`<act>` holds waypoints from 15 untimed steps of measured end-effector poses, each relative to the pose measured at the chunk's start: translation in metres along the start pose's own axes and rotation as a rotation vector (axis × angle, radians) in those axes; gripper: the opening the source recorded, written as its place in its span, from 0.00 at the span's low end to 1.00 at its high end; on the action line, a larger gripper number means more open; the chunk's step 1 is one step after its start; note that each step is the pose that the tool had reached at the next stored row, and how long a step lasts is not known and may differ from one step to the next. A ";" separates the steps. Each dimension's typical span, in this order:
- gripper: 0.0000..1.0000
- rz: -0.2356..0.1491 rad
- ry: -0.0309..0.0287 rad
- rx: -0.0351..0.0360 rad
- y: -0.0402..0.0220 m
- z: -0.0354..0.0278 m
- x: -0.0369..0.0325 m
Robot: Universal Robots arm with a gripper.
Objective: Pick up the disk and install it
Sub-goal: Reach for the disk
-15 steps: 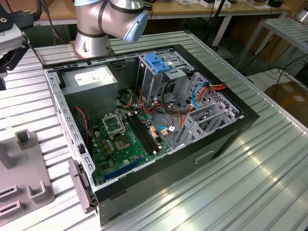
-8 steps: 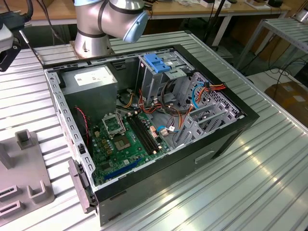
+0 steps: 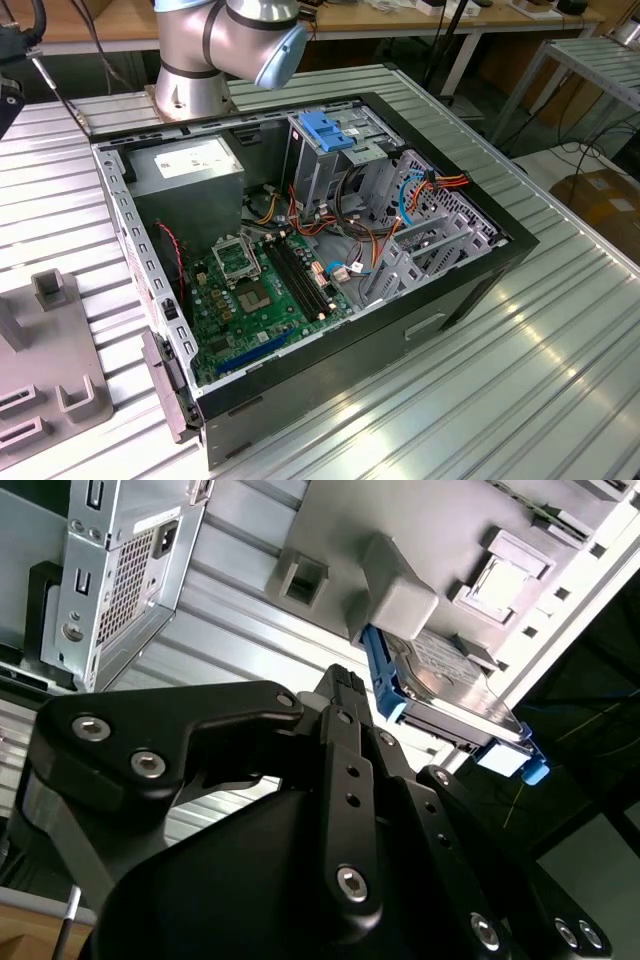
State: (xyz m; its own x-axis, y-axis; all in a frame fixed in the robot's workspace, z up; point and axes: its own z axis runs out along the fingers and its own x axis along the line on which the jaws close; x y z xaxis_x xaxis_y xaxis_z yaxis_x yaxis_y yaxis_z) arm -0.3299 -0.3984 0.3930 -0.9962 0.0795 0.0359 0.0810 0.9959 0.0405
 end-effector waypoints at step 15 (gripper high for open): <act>0.10 0.000 0.0000 0.0000 -0.0024 0.0010 0.0291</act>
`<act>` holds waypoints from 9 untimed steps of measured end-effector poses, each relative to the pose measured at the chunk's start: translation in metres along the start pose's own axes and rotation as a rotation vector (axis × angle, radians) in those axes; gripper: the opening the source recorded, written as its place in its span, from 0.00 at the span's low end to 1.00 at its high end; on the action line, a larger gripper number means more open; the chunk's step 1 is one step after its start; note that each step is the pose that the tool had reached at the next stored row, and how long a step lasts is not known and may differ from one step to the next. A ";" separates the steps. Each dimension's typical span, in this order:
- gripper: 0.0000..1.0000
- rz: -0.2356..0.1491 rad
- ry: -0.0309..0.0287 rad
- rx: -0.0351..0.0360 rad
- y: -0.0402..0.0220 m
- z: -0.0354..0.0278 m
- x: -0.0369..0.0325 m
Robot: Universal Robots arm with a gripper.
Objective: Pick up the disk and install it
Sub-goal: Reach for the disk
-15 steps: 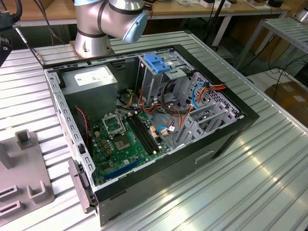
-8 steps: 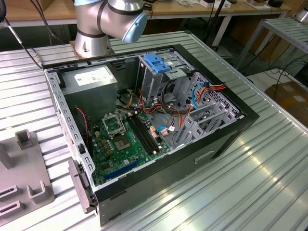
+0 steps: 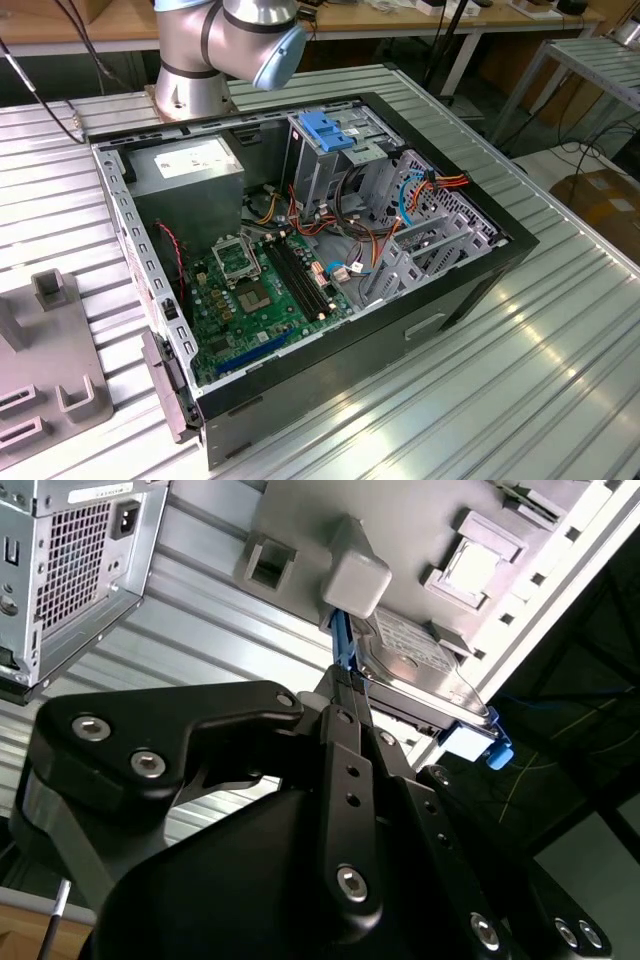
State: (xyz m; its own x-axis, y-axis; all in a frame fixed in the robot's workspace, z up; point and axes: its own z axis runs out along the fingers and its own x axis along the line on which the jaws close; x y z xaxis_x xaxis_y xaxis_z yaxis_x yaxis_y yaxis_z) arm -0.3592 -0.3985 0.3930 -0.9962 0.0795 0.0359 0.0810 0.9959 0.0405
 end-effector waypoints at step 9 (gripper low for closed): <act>0.10 0.000 0.0000 0.0000 -0.0016 0.0007 0.0201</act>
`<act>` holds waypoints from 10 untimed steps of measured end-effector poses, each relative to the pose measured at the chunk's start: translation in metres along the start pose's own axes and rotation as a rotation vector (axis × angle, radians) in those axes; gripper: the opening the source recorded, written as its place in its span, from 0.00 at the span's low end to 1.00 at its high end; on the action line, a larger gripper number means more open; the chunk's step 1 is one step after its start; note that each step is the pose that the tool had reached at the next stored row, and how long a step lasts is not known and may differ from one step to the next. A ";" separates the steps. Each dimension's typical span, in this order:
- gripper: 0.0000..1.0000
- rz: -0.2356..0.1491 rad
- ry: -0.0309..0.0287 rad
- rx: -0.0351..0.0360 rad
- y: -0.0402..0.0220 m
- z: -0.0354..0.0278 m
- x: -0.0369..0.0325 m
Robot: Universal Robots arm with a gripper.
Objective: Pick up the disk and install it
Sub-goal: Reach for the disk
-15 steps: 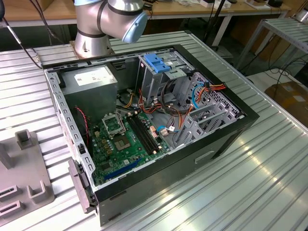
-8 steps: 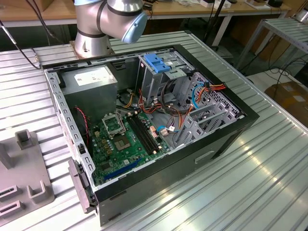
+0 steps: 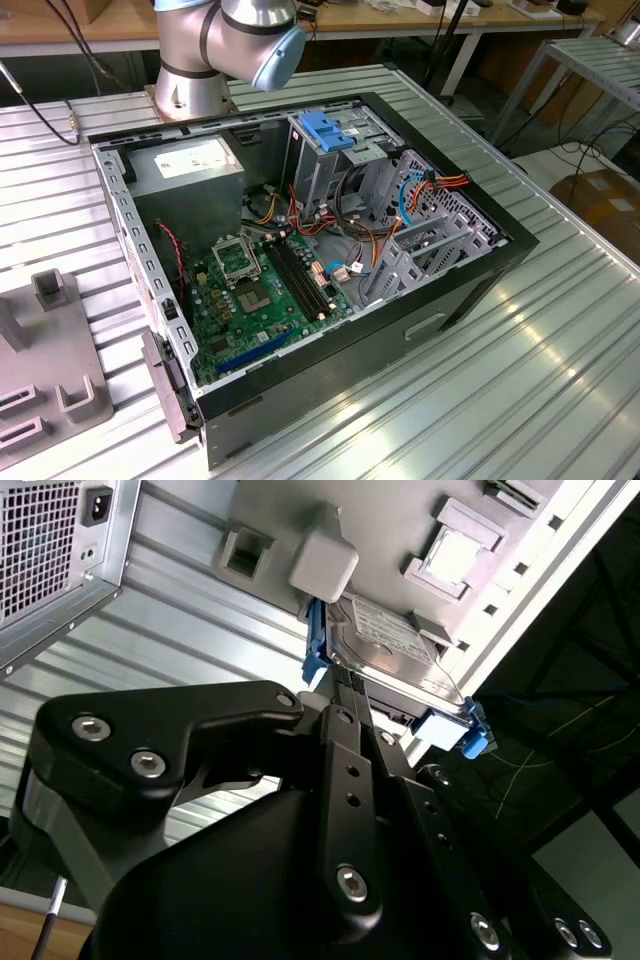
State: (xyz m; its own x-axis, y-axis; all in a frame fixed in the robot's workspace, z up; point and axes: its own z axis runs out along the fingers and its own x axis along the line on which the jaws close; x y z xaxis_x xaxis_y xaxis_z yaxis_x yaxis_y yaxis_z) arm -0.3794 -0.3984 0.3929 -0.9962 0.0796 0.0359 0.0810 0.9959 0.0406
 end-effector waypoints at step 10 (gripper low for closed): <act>0.10 0.000 0.0000 0.0000 -0.0018 0.0008 0.0222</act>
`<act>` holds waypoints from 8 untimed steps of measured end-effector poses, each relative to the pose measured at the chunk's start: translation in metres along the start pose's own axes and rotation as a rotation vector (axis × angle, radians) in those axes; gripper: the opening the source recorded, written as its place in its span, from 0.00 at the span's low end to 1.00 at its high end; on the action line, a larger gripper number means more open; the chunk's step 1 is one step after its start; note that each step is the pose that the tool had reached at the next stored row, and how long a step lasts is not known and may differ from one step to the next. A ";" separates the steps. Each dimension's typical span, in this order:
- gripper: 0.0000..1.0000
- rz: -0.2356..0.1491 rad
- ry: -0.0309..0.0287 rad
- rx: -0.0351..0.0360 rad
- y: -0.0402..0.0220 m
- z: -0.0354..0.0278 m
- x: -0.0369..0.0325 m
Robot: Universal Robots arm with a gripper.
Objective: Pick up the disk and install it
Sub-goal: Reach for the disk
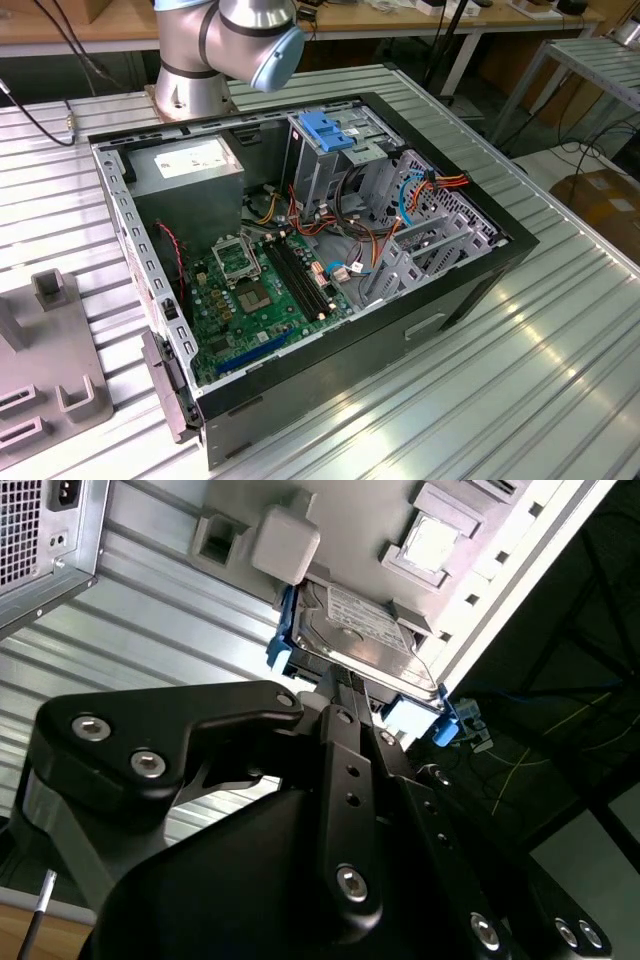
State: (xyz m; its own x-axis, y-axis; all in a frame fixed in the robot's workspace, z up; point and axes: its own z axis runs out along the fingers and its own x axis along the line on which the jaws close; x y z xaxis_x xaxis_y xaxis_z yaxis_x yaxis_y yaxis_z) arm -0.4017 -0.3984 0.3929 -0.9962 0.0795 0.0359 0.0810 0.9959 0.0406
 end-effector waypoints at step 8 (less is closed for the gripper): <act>0.10 0.000 0.0001 0.0001 -0.0017 0.0007 0.0207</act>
State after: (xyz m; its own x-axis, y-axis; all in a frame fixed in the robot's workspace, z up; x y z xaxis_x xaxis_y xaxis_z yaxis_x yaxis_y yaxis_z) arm -0.4224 -0.3984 0.3929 -0.9962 0.0795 0.0359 0.0810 0.9959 0.0405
